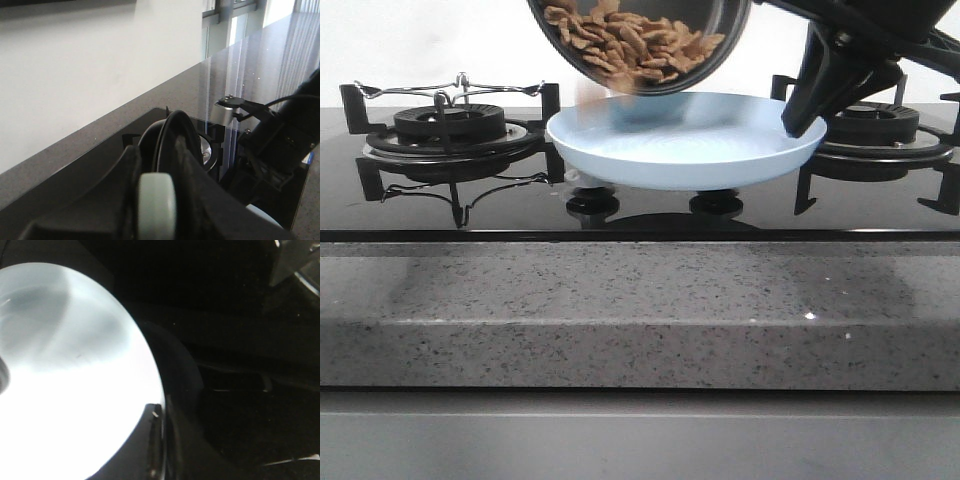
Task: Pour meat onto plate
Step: 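Tilt the pan over the plate with the left gripper, pouring meat, then lower the empty pan back onto its burner with the left gripper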
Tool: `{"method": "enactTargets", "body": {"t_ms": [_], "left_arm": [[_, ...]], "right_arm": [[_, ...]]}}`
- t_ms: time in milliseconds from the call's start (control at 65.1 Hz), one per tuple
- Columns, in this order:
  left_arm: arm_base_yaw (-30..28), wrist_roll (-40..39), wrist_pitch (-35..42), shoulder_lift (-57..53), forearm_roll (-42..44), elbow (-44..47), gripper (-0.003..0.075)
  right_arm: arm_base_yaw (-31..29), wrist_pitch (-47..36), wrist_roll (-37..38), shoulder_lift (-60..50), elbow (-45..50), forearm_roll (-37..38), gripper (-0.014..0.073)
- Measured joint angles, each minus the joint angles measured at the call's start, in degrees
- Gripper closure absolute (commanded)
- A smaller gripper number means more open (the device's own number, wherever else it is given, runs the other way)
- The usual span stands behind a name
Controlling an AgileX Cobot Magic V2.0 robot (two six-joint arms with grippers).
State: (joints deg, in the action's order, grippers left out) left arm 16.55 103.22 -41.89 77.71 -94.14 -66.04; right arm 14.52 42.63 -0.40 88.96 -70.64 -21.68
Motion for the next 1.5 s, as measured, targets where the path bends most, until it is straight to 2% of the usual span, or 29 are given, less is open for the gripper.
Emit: {"method": "enactTargets", "body": {"t_ms": [430, 629, 906, 1151, 1305, 1504], "left_arm": [[3.43, 25.67, -3.62, 0.0, 0.0, 0.0, 0.0741], [3.69, 29.58, -5.22, 0.0, 0.11, 0.0, 0.0741], [3.69, 29.25, -5.09, 0.0, 0.11, 0.0, 0.0741], [3.69, 22.3, -2.64, 0.0, -0.23, 0.0, 0.0741], [3.58, 16.81, 3.36, 0.0, -4.85, 0.0, 0.0741], [-0.79, 8.63, 6.57, 0.0, -6.49, -0.34, 0.0741]], "right_arm": [[0.0, 0.0, 0.0, 0.0, 0.0, 0.0, 0.0663], [0.0, 0.0, 0.0, 0.0, 0.0, 0.0, 0.0663], [0.0, 0.0, 0.0, 0.0, 0.0, 0.0, 0.0663], [0.0, 0.0, 0.0, 0.0, 0.0, 0.0, 0.0663], [0.0, 0.0, 0.0, 0.0, 0.0, 0.0, 0.0663], [0.0, 0.0, 0.0, 0.0, 0.0, 0.0, 0.0663]]}}
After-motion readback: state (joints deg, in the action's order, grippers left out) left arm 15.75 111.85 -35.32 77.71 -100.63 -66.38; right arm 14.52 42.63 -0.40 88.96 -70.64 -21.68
